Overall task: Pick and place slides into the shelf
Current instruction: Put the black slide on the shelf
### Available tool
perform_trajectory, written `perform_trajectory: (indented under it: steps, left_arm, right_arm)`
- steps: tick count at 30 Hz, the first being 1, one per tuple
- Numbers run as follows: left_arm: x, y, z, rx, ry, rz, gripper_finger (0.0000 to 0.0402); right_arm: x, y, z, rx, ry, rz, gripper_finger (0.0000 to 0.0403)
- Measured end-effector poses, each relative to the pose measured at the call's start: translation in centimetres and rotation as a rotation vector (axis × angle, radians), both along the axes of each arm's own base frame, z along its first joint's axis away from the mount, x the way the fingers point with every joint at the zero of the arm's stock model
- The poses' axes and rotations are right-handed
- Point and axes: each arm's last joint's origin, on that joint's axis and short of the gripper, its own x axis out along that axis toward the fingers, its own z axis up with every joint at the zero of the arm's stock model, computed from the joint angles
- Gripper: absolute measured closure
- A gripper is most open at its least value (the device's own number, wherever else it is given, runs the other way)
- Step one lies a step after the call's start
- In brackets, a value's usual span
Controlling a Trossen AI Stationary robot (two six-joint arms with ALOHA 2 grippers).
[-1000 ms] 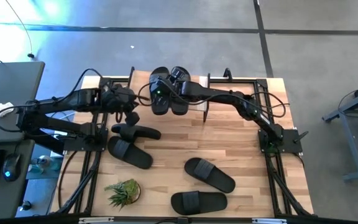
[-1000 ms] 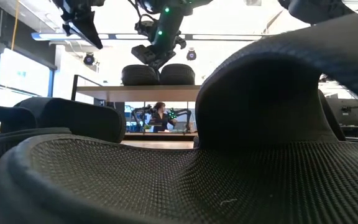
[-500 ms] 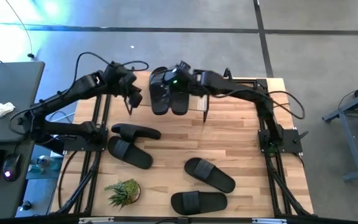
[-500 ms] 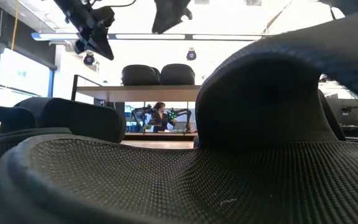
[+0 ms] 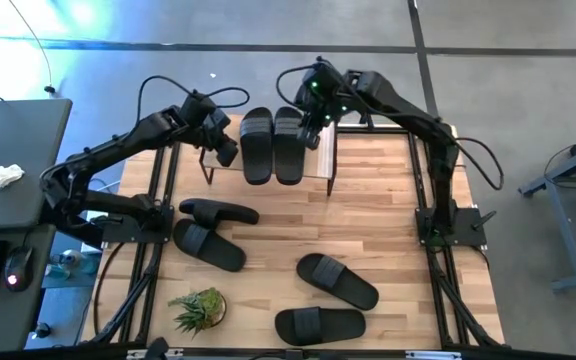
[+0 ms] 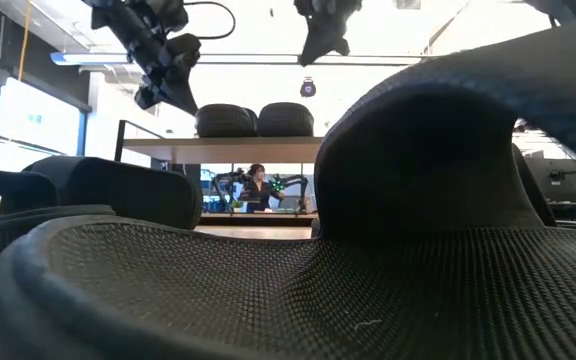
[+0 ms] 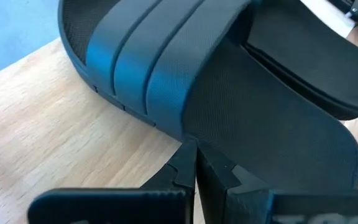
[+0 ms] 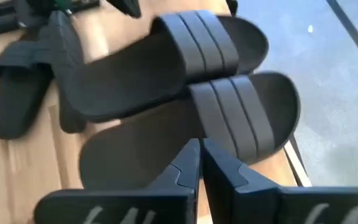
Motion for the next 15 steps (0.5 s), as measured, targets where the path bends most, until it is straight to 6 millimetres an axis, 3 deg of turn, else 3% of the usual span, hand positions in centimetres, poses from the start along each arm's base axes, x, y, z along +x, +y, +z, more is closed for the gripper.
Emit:
perform_trajectory:
  steps: [7,15]
  left_arm:
    - [0.3,0.3,-0.3,-0.004,0.008,0.001,0.0401]
    - [0.3,0.3,-0.3,0.004,0.009,-0.002,0.0401]
  right_arm:
    - [-1.5,-1.7,-1.7,0.004,0.195,-0.097,0.0402]
    - [-0.9,-2.7,-2.1,0.047,0.14,-0.079,0.0403]
